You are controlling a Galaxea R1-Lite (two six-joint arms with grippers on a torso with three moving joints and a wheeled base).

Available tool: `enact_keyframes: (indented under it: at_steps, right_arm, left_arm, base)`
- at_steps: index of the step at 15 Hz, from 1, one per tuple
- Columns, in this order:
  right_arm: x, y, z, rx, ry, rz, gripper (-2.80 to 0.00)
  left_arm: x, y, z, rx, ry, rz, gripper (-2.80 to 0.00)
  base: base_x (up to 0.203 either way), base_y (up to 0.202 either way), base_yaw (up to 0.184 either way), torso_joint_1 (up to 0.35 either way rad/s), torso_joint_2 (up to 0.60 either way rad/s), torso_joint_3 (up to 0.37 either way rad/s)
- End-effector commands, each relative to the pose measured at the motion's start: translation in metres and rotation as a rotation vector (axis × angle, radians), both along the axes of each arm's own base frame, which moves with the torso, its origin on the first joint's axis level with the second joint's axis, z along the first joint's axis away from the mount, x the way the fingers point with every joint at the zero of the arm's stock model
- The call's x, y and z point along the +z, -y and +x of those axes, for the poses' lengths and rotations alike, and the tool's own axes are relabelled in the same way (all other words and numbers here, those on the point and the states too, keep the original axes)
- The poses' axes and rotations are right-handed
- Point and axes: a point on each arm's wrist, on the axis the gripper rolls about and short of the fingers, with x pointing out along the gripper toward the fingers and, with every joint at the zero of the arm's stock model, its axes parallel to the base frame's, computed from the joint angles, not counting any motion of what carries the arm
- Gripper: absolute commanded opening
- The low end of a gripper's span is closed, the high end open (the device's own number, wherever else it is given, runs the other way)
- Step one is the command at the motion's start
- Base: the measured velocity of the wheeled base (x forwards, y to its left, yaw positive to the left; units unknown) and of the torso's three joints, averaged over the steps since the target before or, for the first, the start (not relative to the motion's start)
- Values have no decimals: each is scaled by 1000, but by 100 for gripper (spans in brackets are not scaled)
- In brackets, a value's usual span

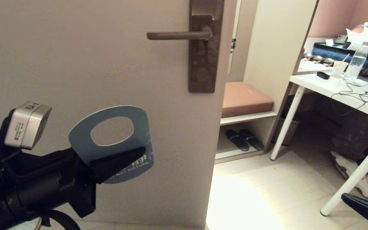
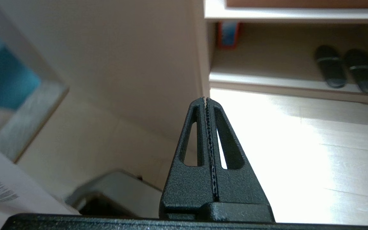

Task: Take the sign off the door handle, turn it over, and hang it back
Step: Hang the sign back with the other side facing out

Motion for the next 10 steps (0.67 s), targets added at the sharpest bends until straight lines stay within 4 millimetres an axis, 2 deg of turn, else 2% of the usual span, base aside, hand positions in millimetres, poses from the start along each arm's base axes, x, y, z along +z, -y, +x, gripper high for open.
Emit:
enact_keyframes:
  at_steps: [1, 3, 7, 10]
  right_arm:
    - [-9, 4, -19, -49, 58, 0, -280]
    - [-29, 7, -25, -148, 37, -97, -280]
    - [-36, 11, -35, -294, 77, -140, -280]
    - [-46, 15, -56, -372, 110, -144, -280]
  left_arm:
    - [1, -5, 2, 25, 6, -4, -280]
    - [1, -7, 1, 36, 10, -4, -280]
    - [-2, -8, 0, 36, 12, 6, -280]
    - [-1, -8, -1, 36, 15, 6, -280]
  base:
    - [0, 0, 0, 0, 0, 0]
    - [0, 0, 0, 0, 0, 0]
    - [0, 0, 0, 0, 0, 0]
    - [0, 0, 0, 0, 0, 0]
